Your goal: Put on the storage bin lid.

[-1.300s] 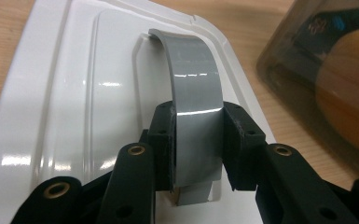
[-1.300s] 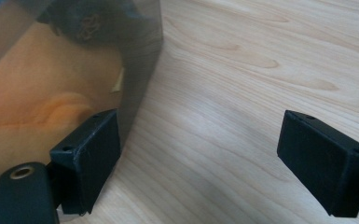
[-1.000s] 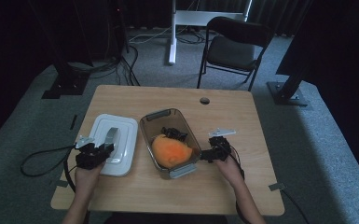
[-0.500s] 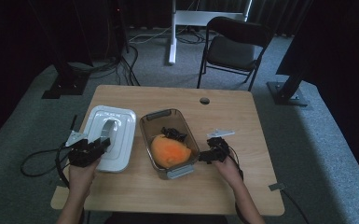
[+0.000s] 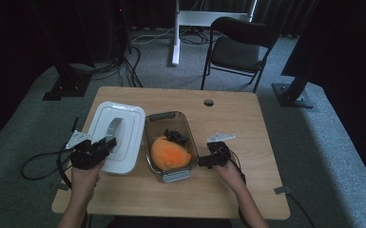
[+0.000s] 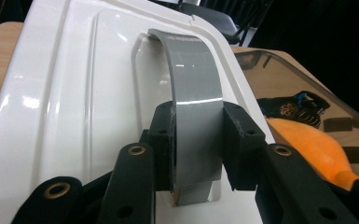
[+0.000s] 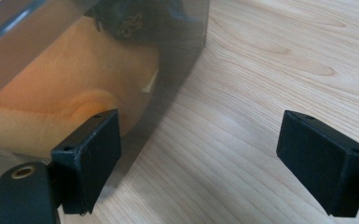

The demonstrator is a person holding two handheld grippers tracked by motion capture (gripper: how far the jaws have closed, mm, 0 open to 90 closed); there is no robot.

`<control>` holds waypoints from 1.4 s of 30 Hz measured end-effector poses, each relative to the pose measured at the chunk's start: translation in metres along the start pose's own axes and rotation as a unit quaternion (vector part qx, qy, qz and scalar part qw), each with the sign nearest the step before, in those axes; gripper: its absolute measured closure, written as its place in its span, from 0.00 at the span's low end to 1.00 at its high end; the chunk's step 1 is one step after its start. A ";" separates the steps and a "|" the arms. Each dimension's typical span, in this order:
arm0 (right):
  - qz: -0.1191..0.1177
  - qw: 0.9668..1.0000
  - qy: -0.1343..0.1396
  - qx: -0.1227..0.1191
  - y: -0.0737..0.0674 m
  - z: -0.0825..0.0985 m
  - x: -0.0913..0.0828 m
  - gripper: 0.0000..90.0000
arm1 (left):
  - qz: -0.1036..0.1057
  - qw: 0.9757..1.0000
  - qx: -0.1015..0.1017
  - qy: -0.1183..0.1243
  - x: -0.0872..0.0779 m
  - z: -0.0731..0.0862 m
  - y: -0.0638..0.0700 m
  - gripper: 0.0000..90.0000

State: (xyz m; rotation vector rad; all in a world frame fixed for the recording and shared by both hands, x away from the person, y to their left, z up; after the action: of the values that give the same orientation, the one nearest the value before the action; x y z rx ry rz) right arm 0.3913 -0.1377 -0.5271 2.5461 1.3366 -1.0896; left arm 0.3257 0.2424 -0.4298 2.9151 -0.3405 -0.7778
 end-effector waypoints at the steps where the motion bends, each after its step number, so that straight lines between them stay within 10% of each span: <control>1: -0.002 1.000 0.000 -0.001 -0.001 0.000 0.001 0.15 | 0.001 1.000 0.000 0.000 0.000 -0.001 0.001 0.76; 42: -0.013 1.000 0.008 -0.027 -0.047 -0.015 0.043 0.13 | 0.077 0.997 0.023 -0.010 0.013 -0.012 0.051 0.76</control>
State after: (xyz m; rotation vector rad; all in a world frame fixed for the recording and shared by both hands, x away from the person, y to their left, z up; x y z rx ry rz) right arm 0.3810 -0.0728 -0.5303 2.5107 1.3878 -1.0266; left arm 0.3331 0.1903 -0.4174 2.8825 -0.5845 -0.7858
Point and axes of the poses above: each handheld gripper's, and its own axes: x roughly forward along the jaws, z roughly out of its underside, y roughly to its right, the point moved 4 cm from there along x, roughly forward along the jaws, and after that the axes turned 11 degrees about -z, right-handed, at the moved point
